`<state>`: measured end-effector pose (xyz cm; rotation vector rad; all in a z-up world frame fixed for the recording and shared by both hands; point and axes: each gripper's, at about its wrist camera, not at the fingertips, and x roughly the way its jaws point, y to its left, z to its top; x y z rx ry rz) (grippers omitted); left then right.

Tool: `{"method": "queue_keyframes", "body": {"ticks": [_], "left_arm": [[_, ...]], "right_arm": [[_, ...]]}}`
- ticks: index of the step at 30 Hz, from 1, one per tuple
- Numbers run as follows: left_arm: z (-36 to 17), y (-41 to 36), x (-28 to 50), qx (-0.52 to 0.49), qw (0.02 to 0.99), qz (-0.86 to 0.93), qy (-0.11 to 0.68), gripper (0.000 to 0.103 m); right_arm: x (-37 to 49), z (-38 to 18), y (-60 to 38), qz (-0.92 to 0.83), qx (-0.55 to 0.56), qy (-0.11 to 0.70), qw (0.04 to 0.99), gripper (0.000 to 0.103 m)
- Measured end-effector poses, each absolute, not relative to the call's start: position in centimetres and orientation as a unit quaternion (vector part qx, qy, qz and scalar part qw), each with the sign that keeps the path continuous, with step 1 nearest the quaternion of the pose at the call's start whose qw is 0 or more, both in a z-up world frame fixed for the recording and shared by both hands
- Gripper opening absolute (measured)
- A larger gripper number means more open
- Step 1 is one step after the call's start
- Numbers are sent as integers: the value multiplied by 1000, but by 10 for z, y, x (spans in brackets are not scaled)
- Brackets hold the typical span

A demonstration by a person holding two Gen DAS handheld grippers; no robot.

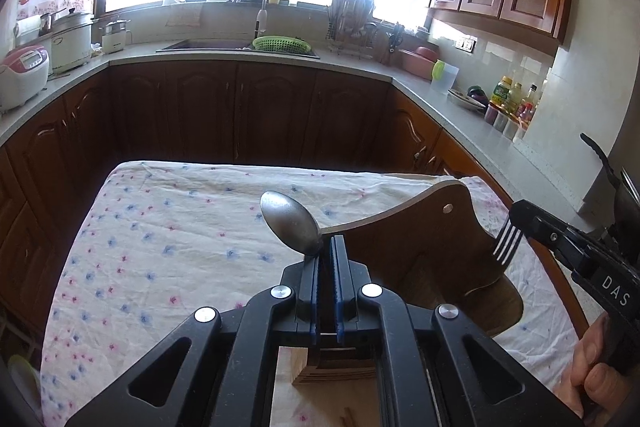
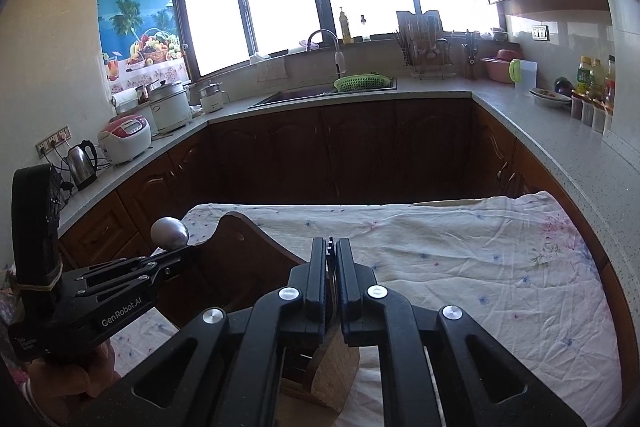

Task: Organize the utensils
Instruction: 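Lift the spoon with the left tool while the right tool carries the fork to the wooden holder, then open both tools to drop spoon and fork into the holder, then withdraw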

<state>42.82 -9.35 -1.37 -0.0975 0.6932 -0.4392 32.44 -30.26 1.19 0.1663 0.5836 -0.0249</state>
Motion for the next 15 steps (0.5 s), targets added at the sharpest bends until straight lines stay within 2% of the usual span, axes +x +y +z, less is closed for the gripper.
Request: {"method": "queue_keyframes", "body": {"ticks": [1, 3, 4, 5, 6, 8, 10, 12, 15], "left_arm": [[-11, -89, 426, -55, 915, -216, 337, 13], [-4, -78, 412, -69, 918, -211, 328, 29], [-1, -73, 403, -73, 922, -208, 319, 42], [4, -67, 394, -77, 926, -205, 308, 52], [8, -61, 386, -80, 930, -200, 299, 57], [17, -49, 371, -88, 936, -189, 283, 76], [25, -37, 356, -93, 943, -176, 267, 82], [28, -28, 340, -92, 948, -164, 259, 88], [28, -14, 313, -92, 953, -141, 250, 97]], "right_arm": [[323, 13, -305, -10, 93, 286, 953, 16], [318, 17, -311, -7, 115, 278, 954, 40], [314, 21, -314, -10, 125, 271, 954, 45], [309, 24, -319, -15, 135, 263, 955, 53], [304, 28, -324, -21, 147, 256, 955, 58], [294, 35, -335, -33, 173, 242, 954, 63], [281, 42, -345, -44, 194, 226, 954, 71], [267, 48, -352, -55, 208, 208, 954, 86], [241, 57, -357, -64, 224, 185, 955, 98]]}}
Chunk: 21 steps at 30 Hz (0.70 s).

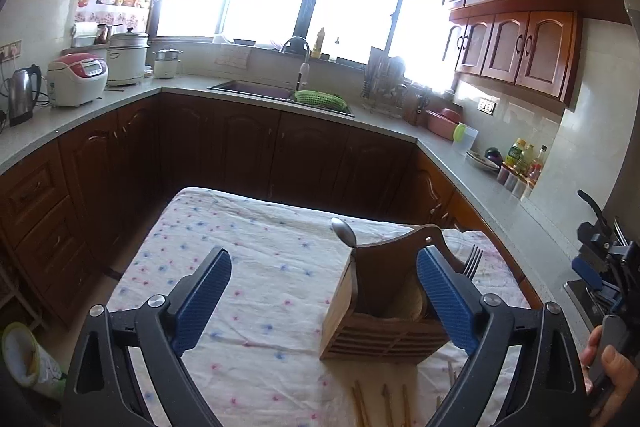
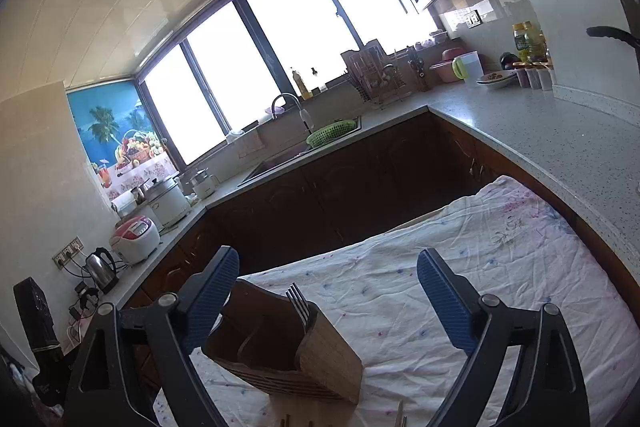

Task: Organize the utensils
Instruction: 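Open both tools to drop spoon and fork into the holder, then withdraw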

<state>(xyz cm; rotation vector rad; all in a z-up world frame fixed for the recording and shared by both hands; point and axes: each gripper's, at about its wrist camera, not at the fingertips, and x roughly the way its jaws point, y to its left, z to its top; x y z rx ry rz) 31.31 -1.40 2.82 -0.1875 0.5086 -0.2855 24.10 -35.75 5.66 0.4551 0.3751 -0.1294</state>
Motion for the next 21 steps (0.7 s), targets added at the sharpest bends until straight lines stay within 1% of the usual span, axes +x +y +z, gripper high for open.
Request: {"method": "queue_keyframes", "body": {"ticks": [1, 3, 9, 14, 21], "left_arm": [[28, -10, 304, -94, 955, -137, 248, 99], [26, -6, 283, -96, 955, -132, 247, 100], [18, 2, 228, -87, 954, -132, 256, 100], [9, 11, 195, -84, 949, -136, 270, 100], [2, 15, 185, -85, 937, -150, 304, 100]], "right_arm": [[232, 58, -358, -65, 228, 180, 955, 99], [214, 61, -360, -66, 236, 173, 954, 102], [166, 54, -360, -74, 254, 179, 948, 102], [132, 37, -343, -80, 238, 210, 945, 102], [95, 9, -324, -96, 207, 255, 940, 102]]}}
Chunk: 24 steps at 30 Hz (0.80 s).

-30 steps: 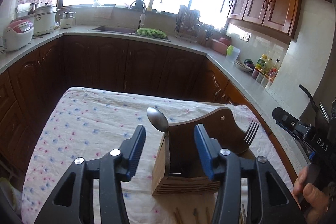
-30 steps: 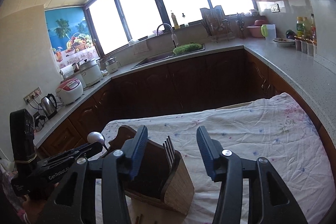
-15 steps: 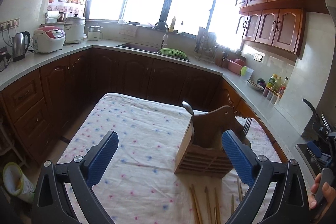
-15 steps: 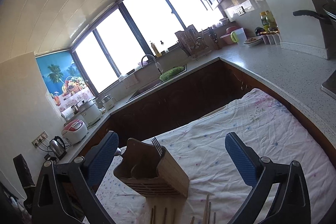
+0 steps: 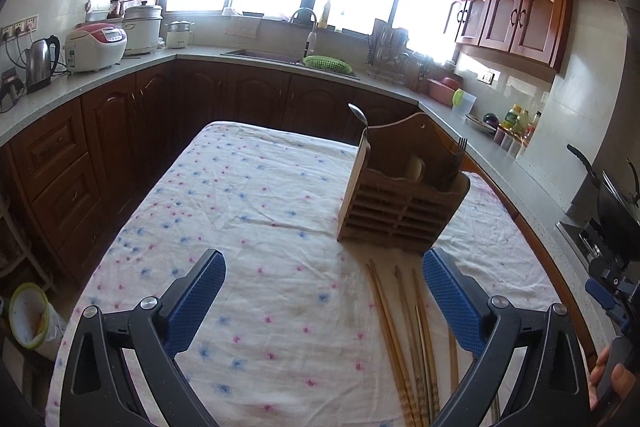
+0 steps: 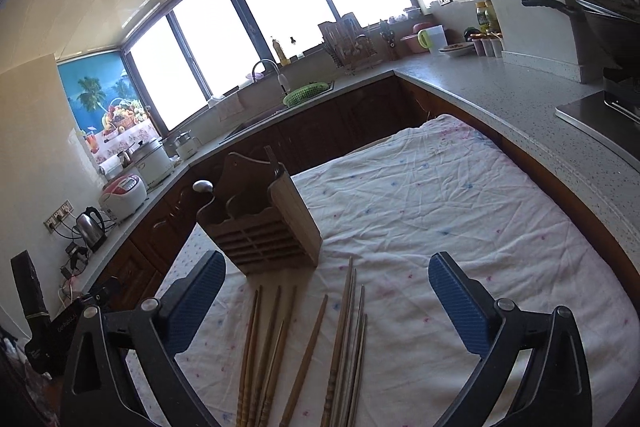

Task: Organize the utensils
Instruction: 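Open both tools to drop spoon and fork into the holder, then withdraw, then grasp a wooden chopstick with the left tool while the right tool grasps another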

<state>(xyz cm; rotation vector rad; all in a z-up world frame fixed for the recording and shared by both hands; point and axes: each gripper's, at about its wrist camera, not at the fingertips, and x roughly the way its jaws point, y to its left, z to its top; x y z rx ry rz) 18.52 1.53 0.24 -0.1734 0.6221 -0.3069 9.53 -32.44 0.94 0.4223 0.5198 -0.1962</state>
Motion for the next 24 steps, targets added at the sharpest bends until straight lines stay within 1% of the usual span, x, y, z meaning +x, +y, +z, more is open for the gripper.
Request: {"method": "queue_keyframes", "body": {"ticks": [6, 14, 16, 18, 19, 21, 22, 24], "left_arm": [[-7, 6, 189, -72, 925, -157, 339, 100], [-21, -19, 203, -39, 906, -166, 388, 98], [-23, -22, 208, -36, 903, -166, 396, 97], [-26, -26, 215, -38, 898, -168, 406, 93], [-28, -27, 218, -39, 894, -169, 412, 89], [-33, -31, 226, -39, 888, -170, 425, 82], [-35, -34, 230, -39, 886, -169, 431, 78], [-39, -39, 238, -38, 880, -171, 441, 76]], "right_arm": [[79, -12, -316, -102, 194, 280, 934, 102], [93, -35, -312, -87, 195, 326, 921, 100], [98, -41, -311, -87, 191, 337, 918, 97], [103, -46, -309, -87, 187, 348, 915, 90], [105, -48, -309, -87, 186, 353, 913, 89], [109, -53, -310, -87, 185, 361, 910, 79], [111, -54, -309, -87, 183, 364, 909, 76], [116, -58, -310, -87, 182, 372, 906, 67]]}}
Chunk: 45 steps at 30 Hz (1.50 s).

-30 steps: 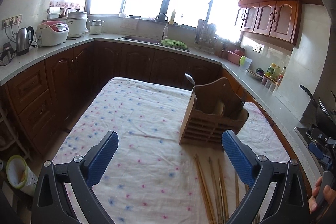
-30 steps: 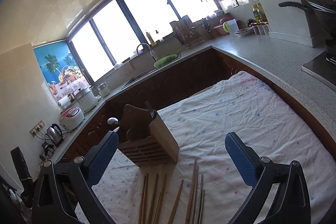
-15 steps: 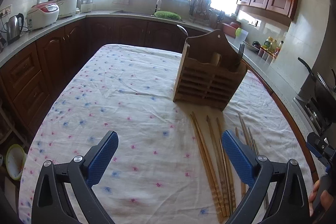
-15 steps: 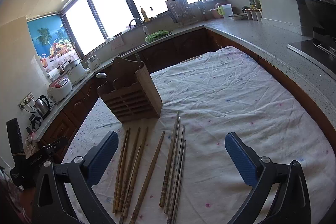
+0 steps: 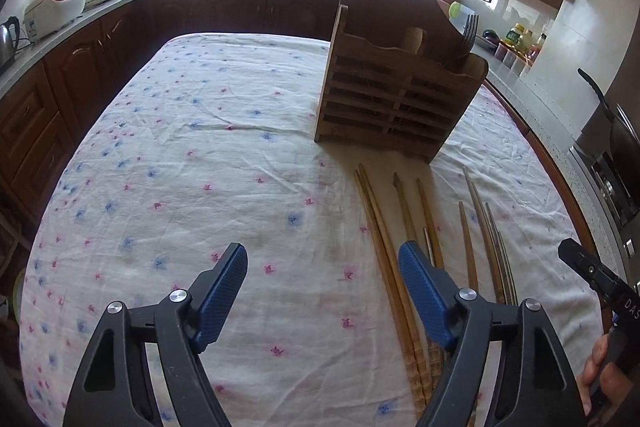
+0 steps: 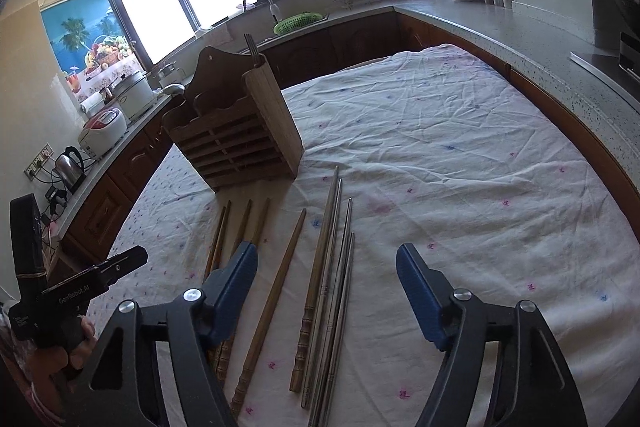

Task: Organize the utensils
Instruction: 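Grasp a wooden chopstick with the left tool while the right tool grasps another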

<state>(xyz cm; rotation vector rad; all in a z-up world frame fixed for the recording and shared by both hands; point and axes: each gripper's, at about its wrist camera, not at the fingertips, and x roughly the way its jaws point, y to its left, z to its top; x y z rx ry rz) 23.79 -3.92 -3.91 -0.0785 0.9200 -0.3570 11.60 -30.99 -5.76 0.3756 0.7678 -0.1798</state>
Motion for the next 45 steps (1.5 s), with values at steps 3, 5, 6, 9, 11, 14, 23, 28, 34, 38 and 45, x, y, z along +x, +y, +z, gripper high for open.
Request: {"method": "queue_keyframes", "body": {"ticks": [3, 5, 6, 9, 11, 14, 23, 28, 34, 38, 45], "left_arm": [[-45, -51, 250, -32, 874, -176, 452, 70], [-52, -60, 260, -24, 870, -175, 461, 65], [-55, -65, 265, -21, 867, -176, 466, 63], [-64, -75, 280, -16, 860, -176, 478, 58], [-70, -80, 289, -14, 858, -176, 483, 57], [-79, -88, 300, -11, 852, -178, 492, 53], [-92, -104, 317, 24, 852, -183, 490, 45], [-95, -103, 319, 25, 850, -192, 490, 42], [-94, -97, 320, 19, 846, -196, 496, 37], [-93, -96, 318, 27, 845, -199, 496, 37], [-90, -103, 325, 40, 841, -191, 504, 37]], "right_arm": [[126, -62, -311, -83, 184, 382, 902, 57], [134, -65, -312, -81, 185, 390, 898, 51], [139, -67, -313, -79, 185, 395, 897, 48], [155, -74, -316, -77, 186, 408, 890, 38], [164, -78, -317, -71, 191, 415, 887, 32], [177, -84, -313, -59, 187, 424, 884, 29], [208, -112, -316, -57, 177, 455, 871, 19], [219, -115, -319, -57, 173, 462, 868, 14], [224, -108, -318, -61, 163, 451, 875, 14], [230, -112, -314, -52, 162, 458, 873, 12], [238, -117, -315, -52, 153, 466, 870, 10]]}}
